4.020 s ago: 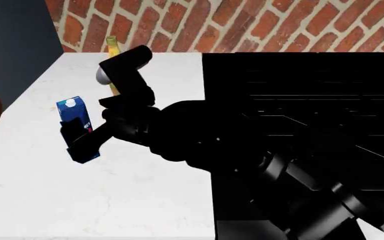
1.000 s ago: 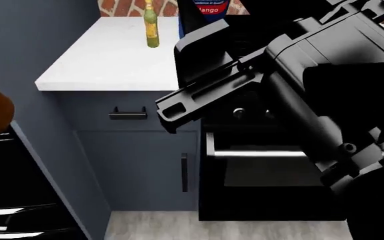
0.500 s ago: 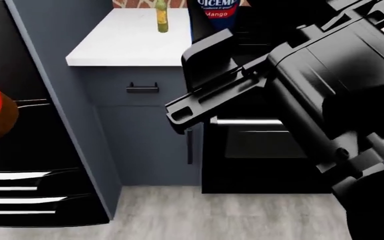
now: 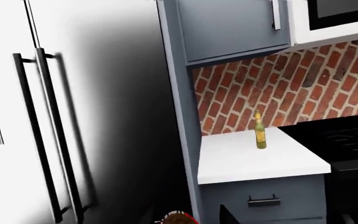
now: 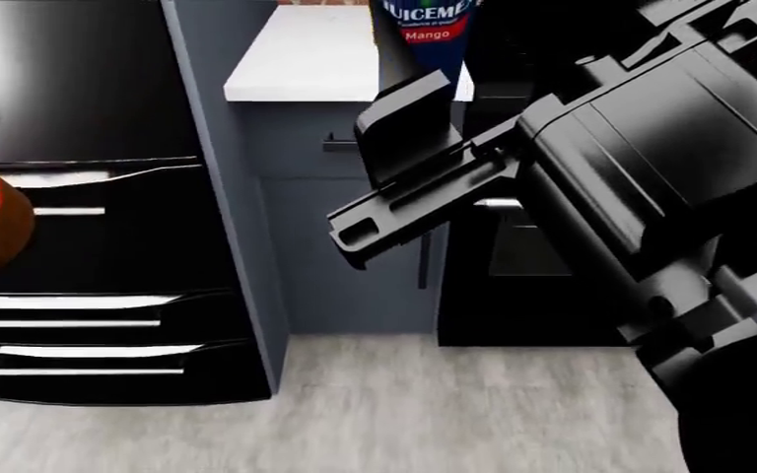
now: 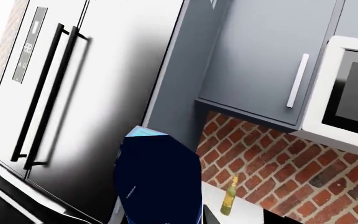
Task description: Move the drinks to the dining counter.
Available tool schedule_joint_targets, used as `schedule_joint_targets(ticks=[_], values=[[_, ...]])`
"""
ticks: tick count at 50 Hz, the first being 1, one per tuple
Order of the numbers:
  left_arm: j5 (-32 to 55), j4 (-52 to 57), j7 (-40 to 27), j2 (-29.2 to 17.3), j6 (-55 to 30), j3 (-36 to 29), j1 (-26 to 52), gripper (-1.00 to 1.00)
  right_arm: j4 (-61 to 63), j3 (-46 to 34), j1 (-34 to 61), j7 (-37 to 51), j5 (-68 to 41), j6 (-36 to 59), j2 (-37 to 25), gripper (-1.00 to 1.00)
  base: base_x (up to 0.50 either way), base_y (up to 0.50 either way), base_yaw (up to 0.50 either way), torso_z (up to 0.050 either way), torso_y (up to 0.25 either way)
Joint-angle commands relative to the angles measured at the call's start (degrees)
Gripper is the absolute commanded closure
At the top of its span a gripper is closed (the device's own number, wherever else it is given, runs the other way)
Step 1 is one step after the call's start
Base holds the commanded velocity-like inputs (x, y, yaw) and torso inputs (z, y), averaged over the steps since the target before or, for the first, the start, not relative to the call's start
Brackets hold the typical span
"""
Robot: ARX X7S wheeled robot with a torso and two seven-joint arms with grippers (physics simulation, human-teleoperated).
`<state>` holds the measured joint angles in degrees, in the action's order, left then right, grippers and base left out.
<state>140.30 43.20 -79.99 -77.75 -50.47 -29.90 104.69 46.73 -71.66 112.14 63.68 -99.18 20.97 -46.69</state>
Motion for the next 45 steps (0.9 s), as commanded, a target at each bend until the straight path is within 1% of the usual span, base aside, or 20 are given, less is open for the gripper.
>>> schedule_joint_targets(ticks=[1,24,34,45], values=[[-0.09,-0.14,-0.13,-0.15,0.34,0.07,0.65,1.0,-0.05,0.28,0.32,0.3,0.58,1.49,0.13,1.0,-0.16,0.5,0.0,0.0,0.0],[-0.17,0.04,0.11,-0.29,0.49,0.02,0.56,1.0,0.28,0.69,-0.1,-0.21,1.15,1.94,0.22,1.0,-0.16,0.5,0.0,0.0,0.0],[0.6,-0.47,-0.72,0.62,-0.15,-0.23,1.77,1.0,0.08,0.61,0.76,-0.06,1.09,3.16,0.97,1.0,-0.16,0.5,0.0,0.0,0.0],[0.48,-0.75,-0.48,0.34,-0.43,-0.31,1.97,1.0,0.27,0.71,1.11,0.32,1.05,3.94,0.69,1.0,-0.16,-0.01,0.5,0.001,0.0]])
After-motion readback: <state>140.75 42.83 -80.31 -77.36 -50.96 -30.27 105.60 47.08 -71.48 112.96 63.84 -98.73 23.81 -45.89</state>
